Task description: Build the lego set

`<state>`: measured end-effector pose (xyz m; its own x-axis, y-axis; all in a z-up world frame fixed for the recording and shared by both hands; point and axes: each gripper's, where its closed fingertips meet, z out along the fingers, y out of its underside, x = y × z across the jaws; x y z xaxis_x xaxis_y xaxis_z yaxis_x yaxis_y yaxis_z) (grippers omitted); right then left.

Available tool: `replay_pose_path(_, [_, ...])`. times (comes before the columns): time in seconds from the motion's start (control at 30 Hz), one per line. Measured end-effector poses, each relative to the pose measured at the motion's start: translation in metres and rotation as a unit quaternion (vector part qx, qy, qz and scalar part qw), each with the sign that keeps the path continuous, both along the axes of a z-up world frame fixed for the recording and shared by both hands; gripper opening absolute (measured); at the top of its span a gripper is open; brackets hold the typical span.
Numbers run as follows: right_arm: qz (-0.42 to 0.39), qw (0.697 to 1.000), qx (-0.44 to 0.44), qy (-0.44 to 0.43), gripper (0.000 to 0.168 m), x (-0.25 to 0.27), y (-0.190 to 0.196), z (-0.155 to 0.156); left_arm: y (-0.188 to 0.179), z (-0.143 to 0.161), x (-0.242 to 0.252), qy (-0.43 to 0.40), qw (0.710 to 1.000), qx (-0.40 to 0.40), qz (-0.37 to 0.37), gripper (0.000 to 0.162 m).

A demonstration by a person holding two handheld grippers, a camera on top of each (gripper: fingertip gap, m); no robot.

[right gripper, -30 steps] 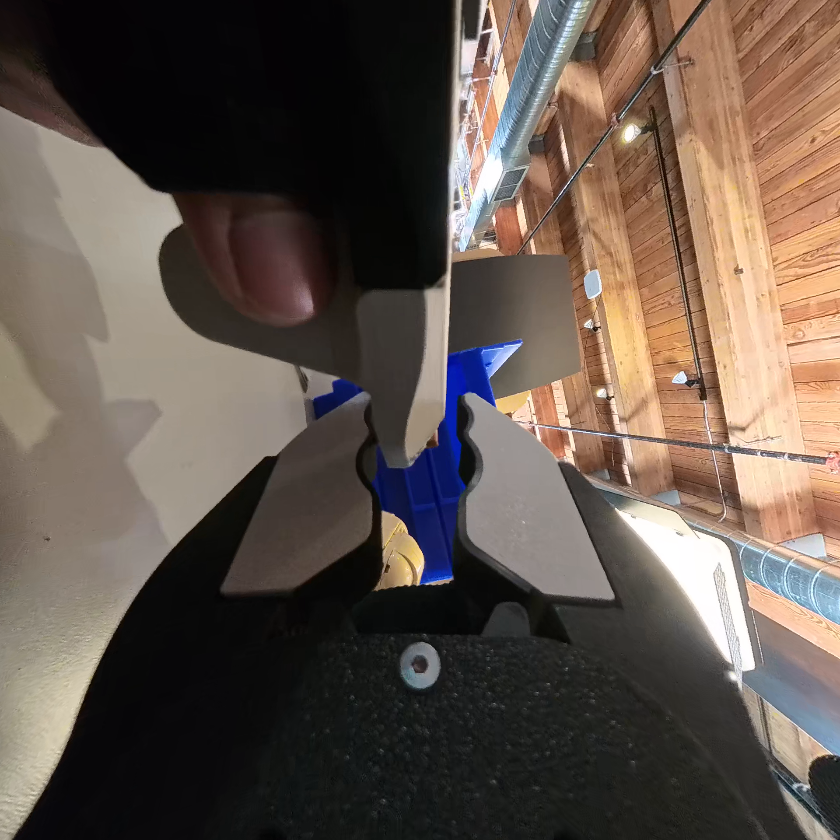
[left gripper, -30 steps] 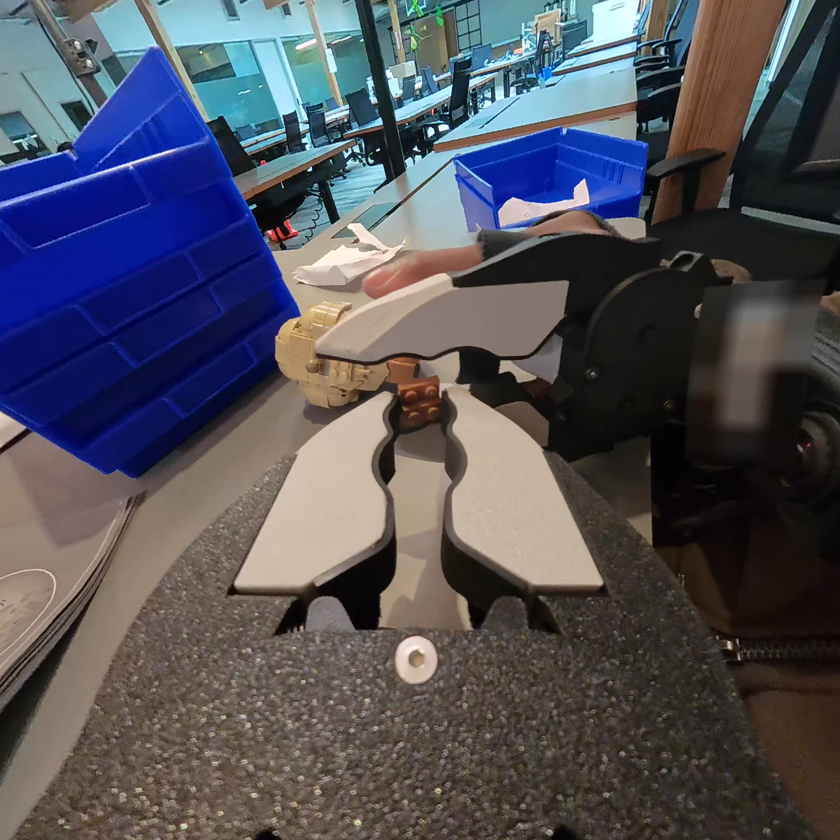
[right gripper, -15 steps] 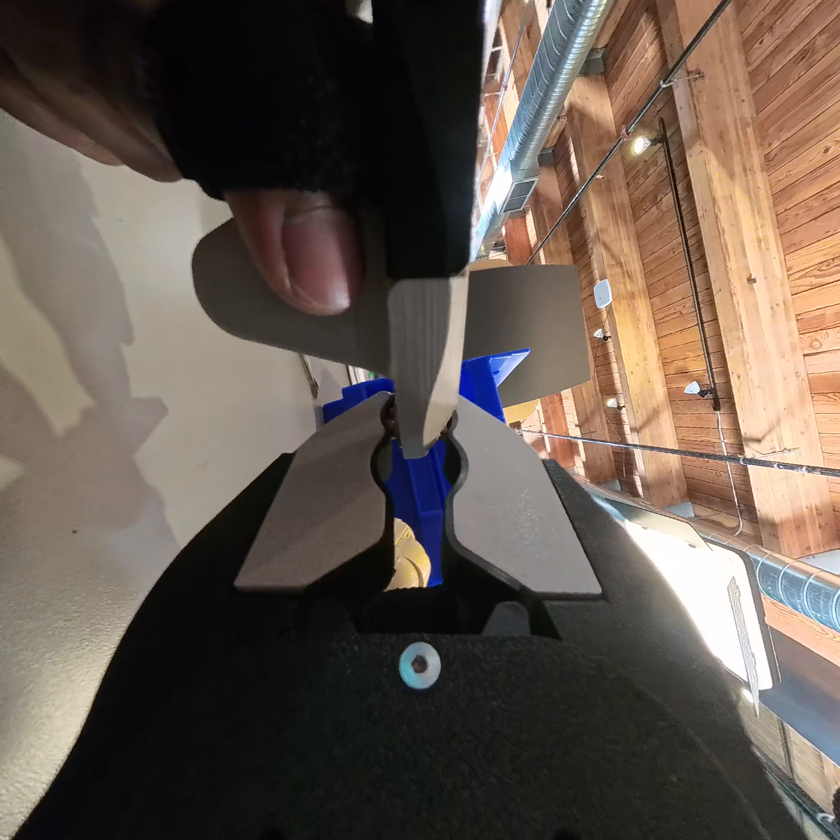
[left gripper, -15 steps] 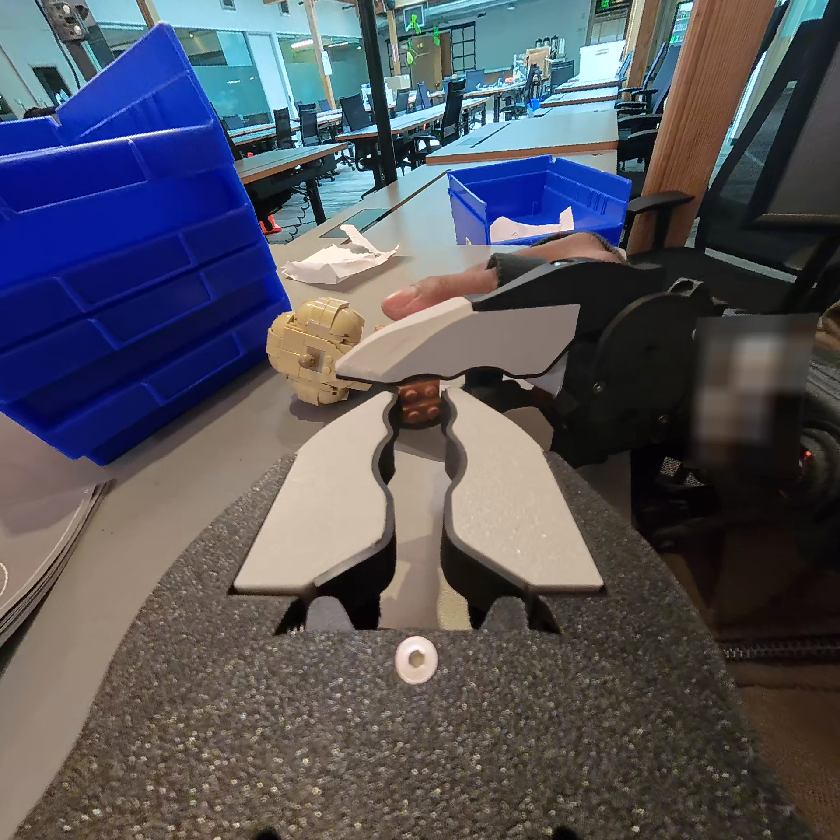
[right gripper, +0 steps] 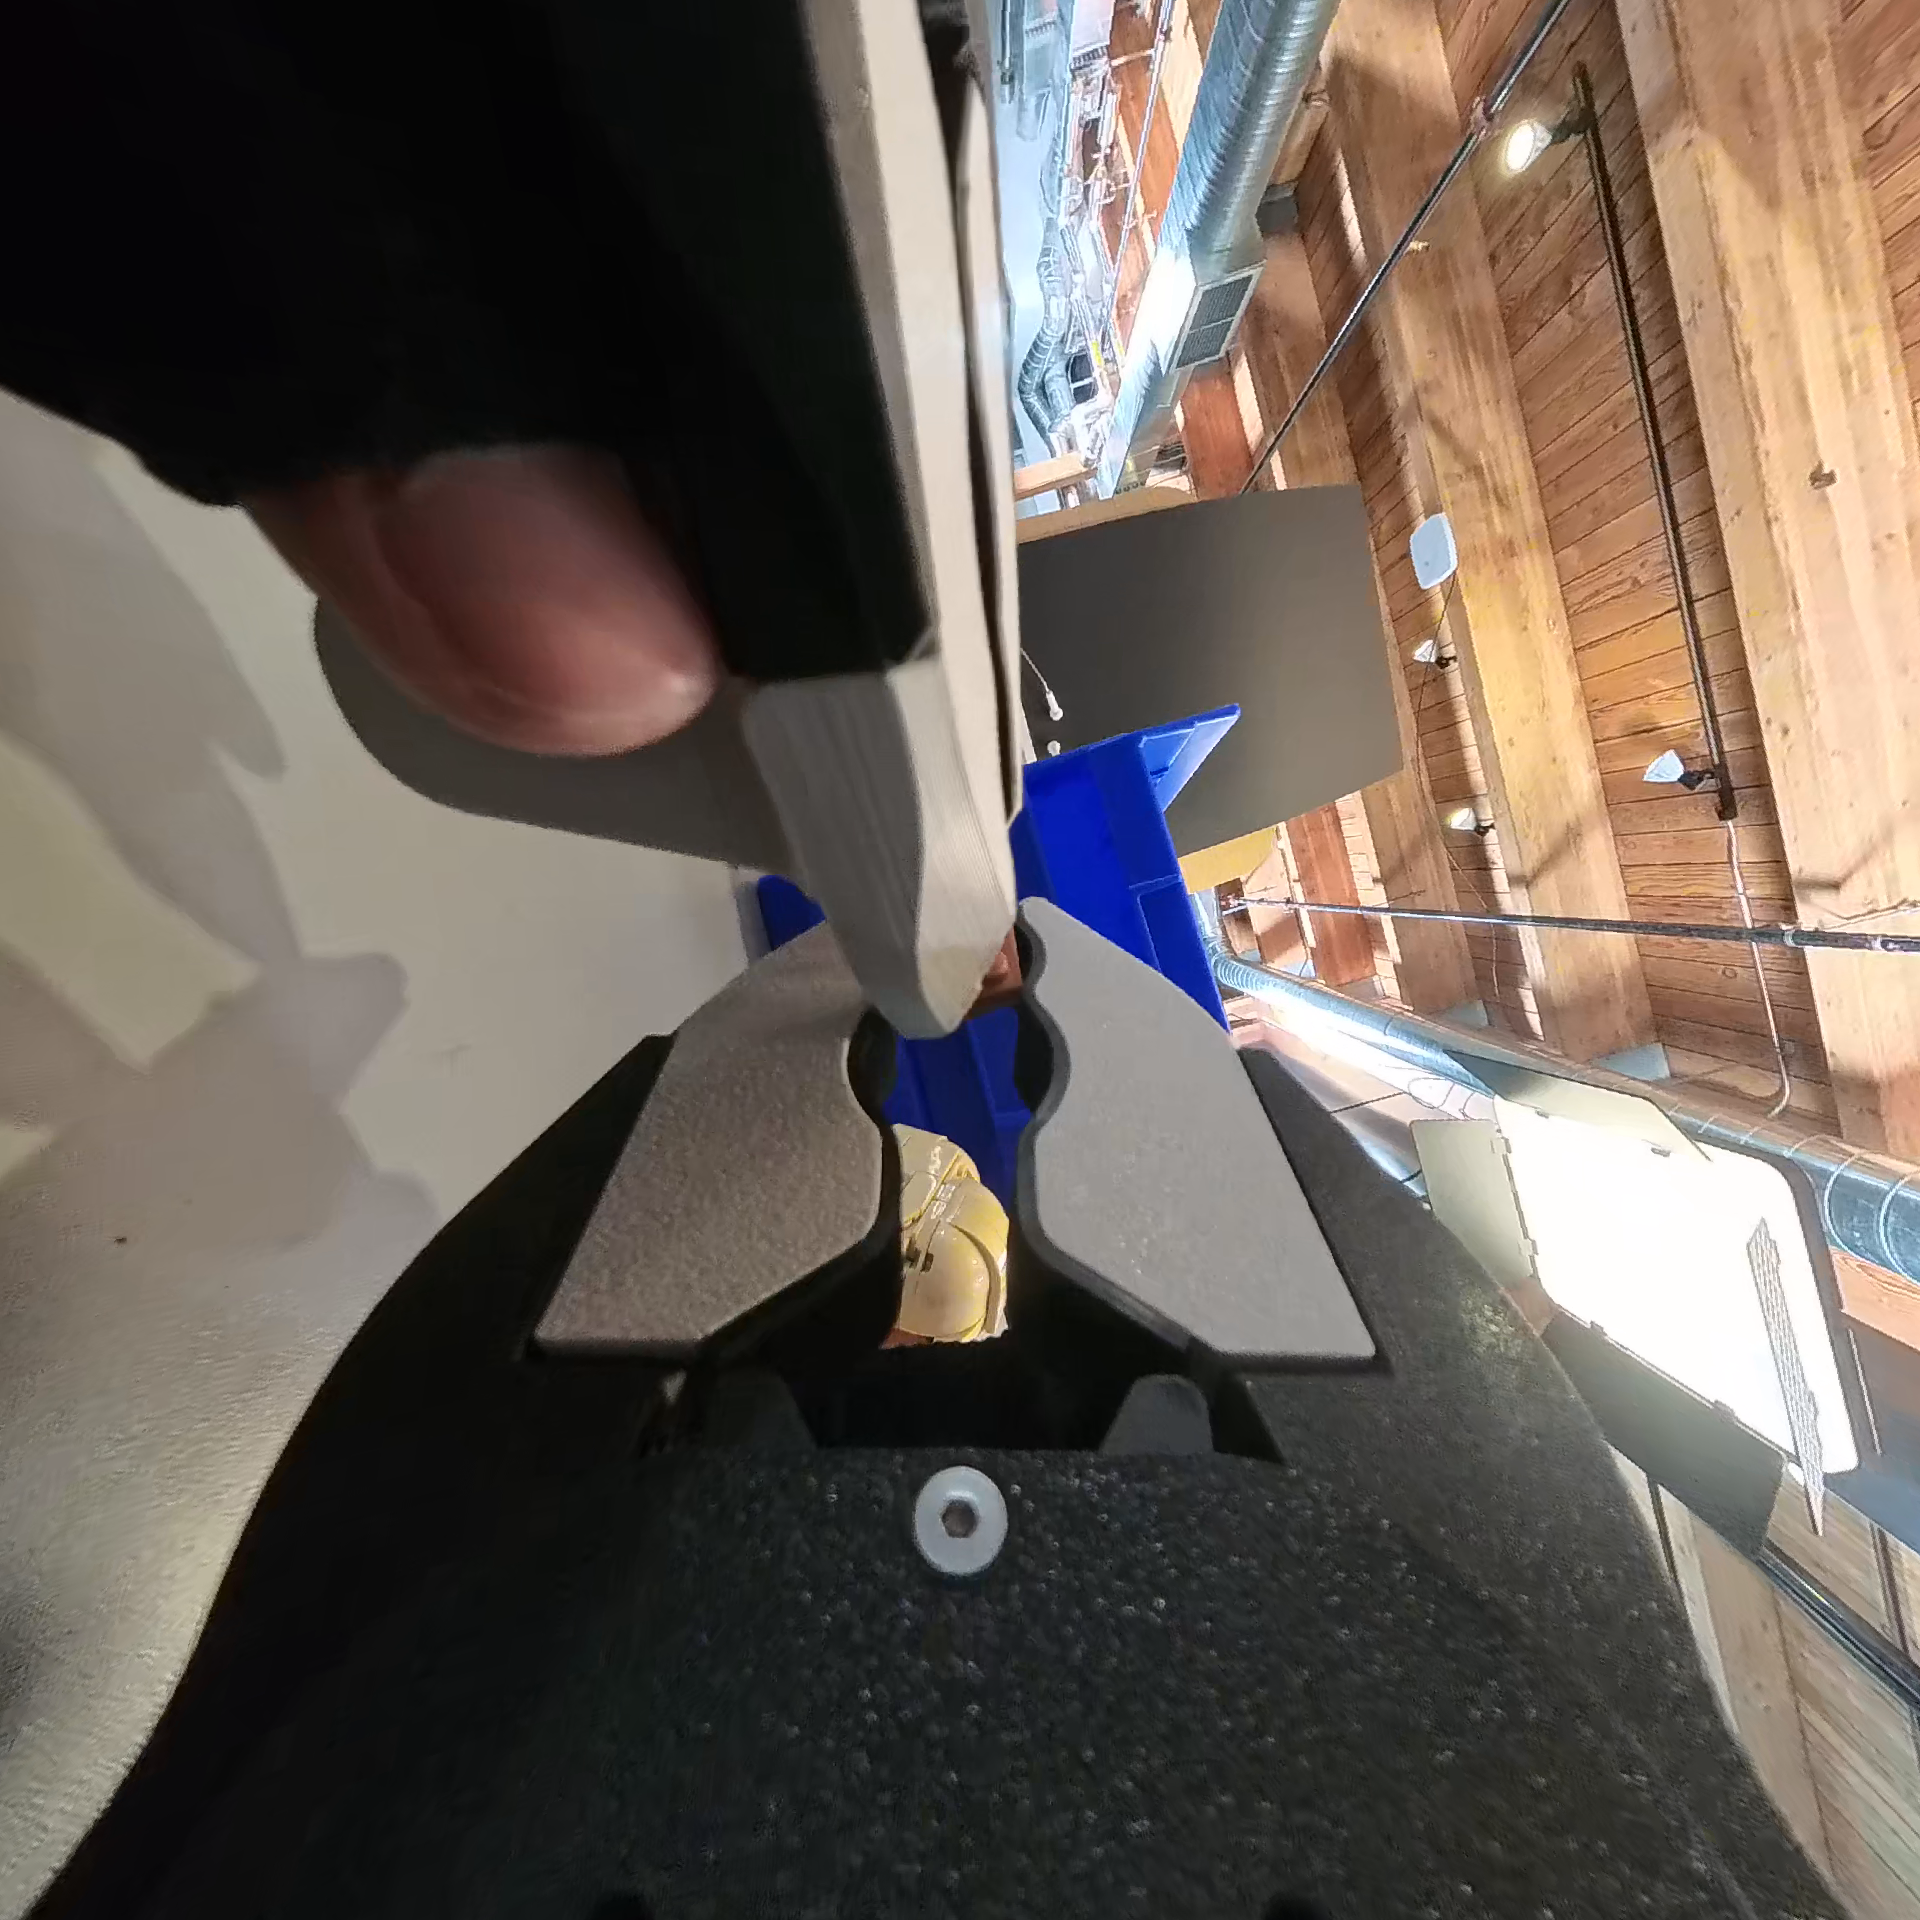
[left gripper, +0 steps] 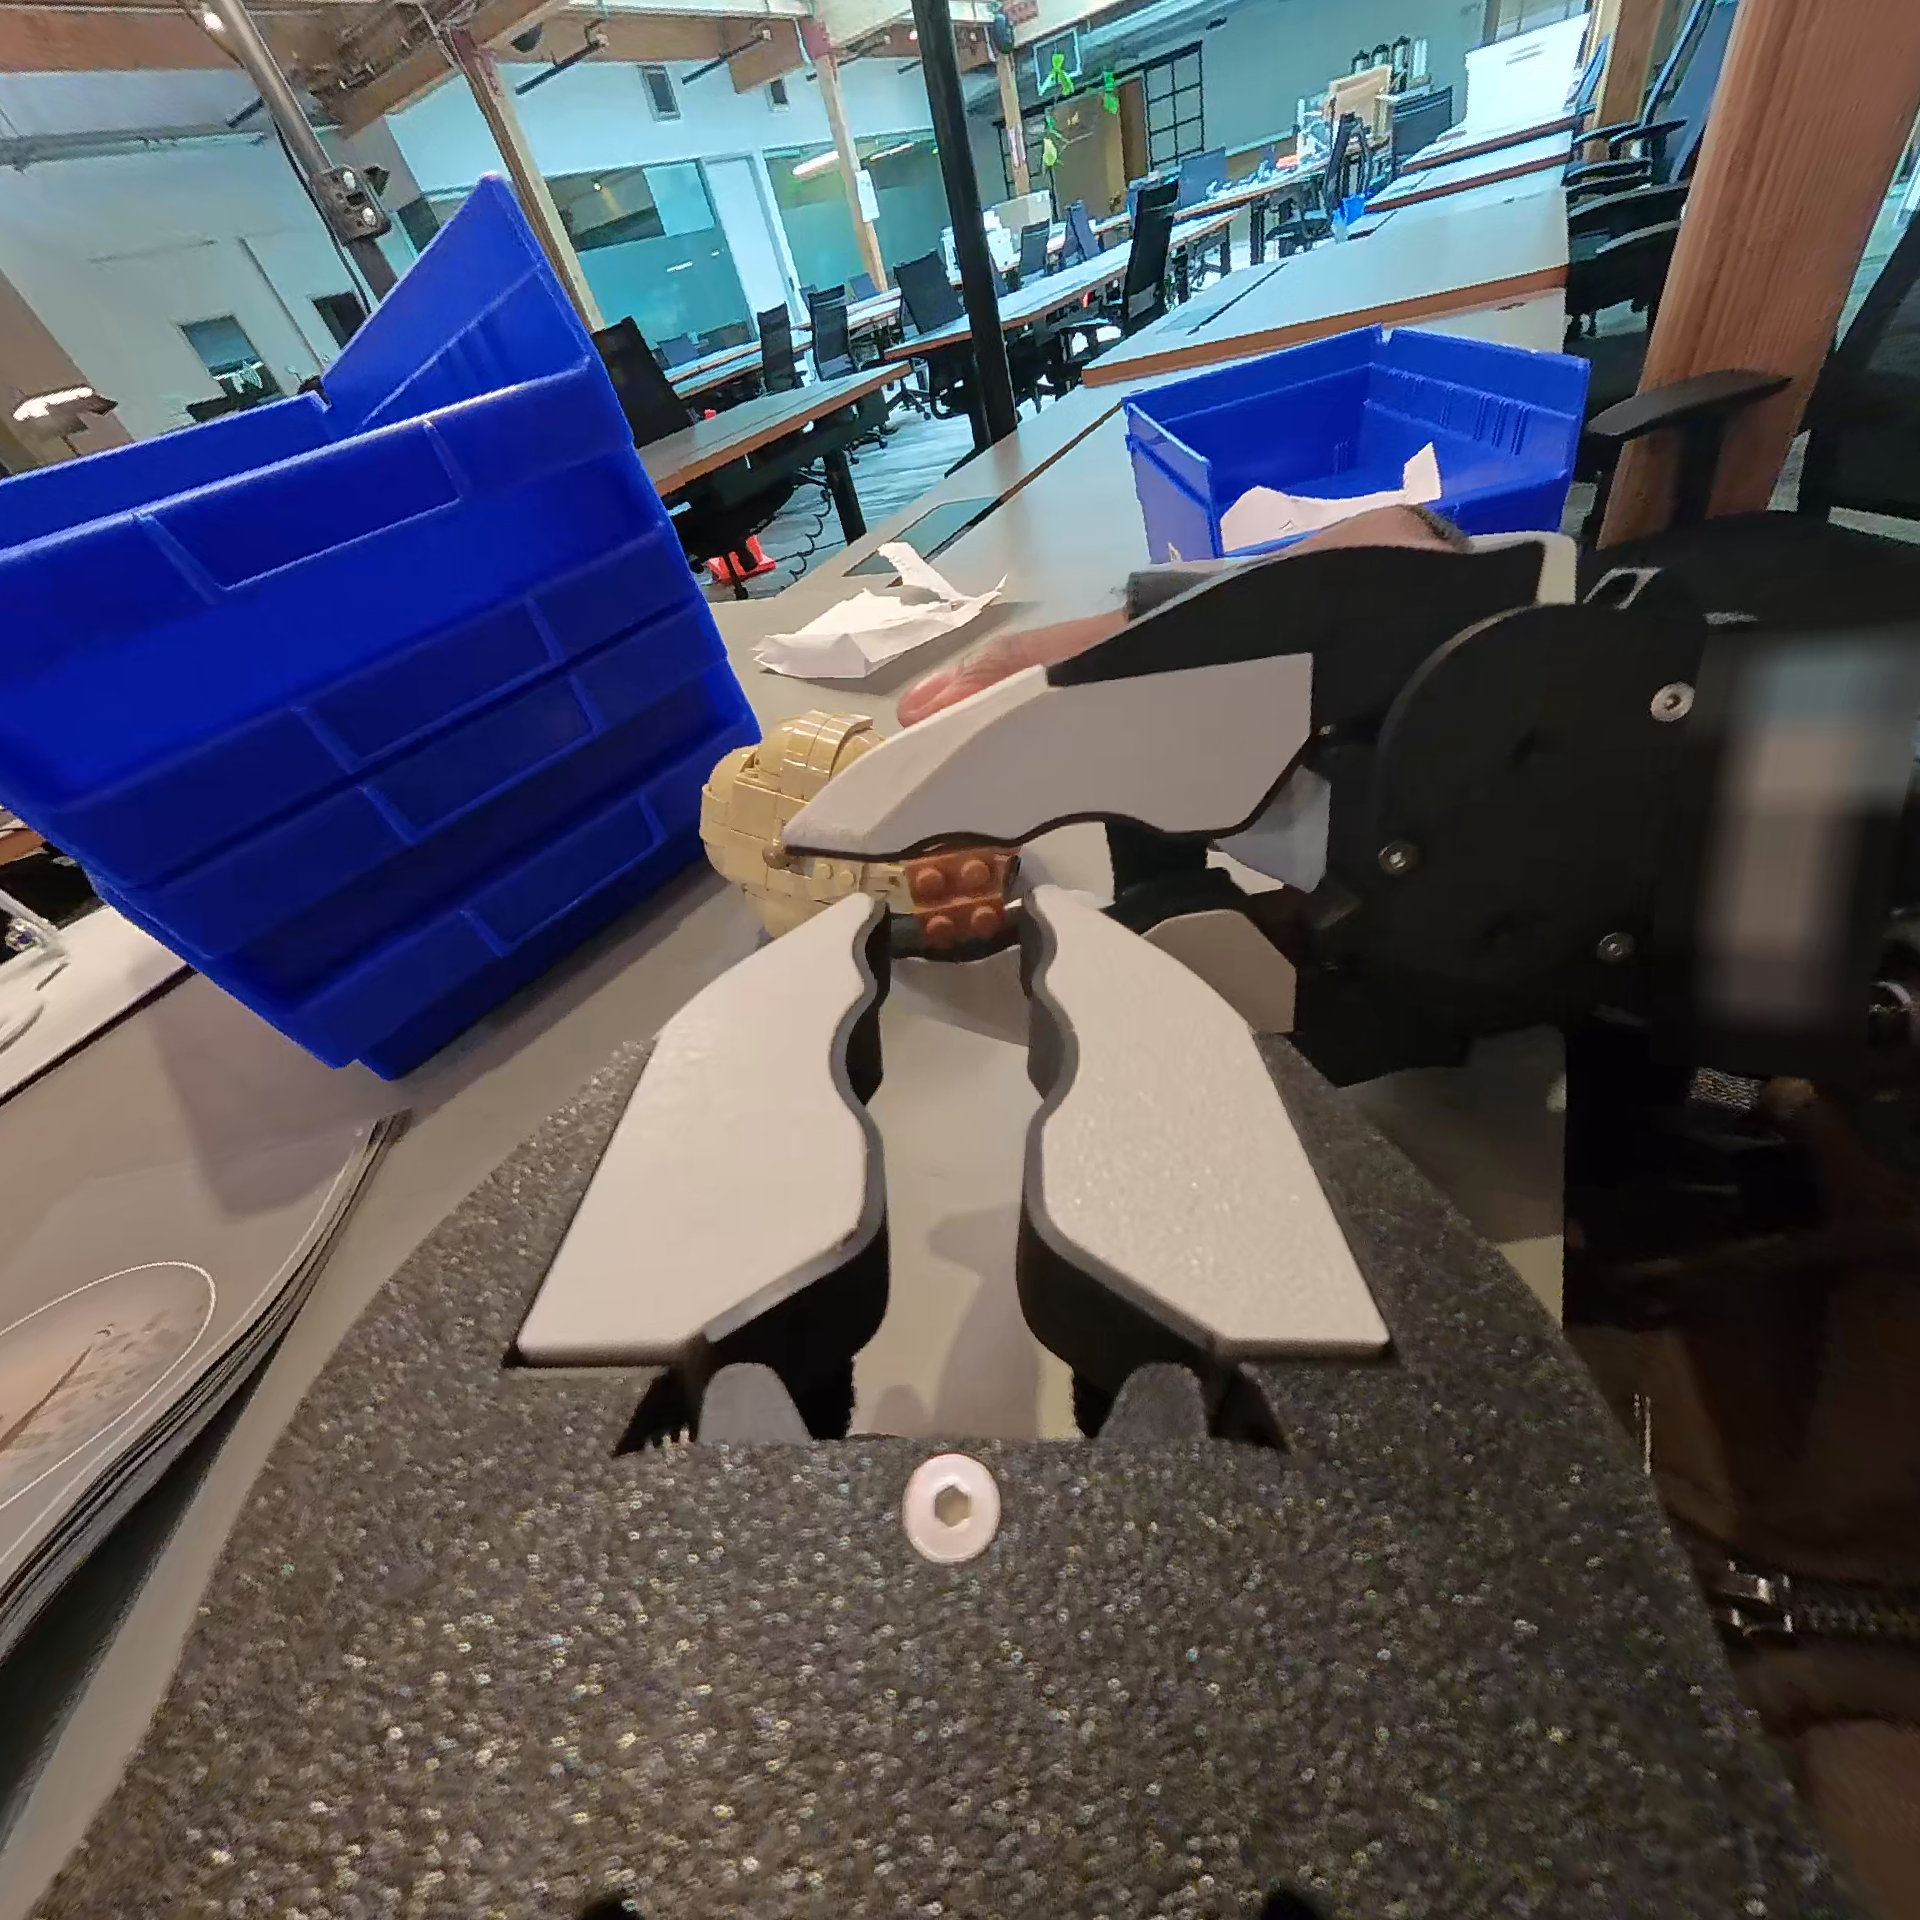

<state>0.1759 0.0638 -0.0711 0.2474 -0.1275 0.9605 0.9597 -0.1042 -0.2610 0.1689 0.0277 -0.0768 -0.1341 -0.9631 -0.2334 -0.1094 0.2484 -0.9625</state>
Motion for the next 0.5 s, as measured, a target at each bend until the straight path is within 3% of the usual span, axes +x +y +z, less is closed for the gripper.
replay_pose_path(0.5, [0.009, 1.0, 0.007, 0.003, 0.018, -0.0025, 0.0002, 0.0023, -0.0001, 0.0007, 0.0012, -0.005, 0.999, 0.037, 0.03, 0.017])
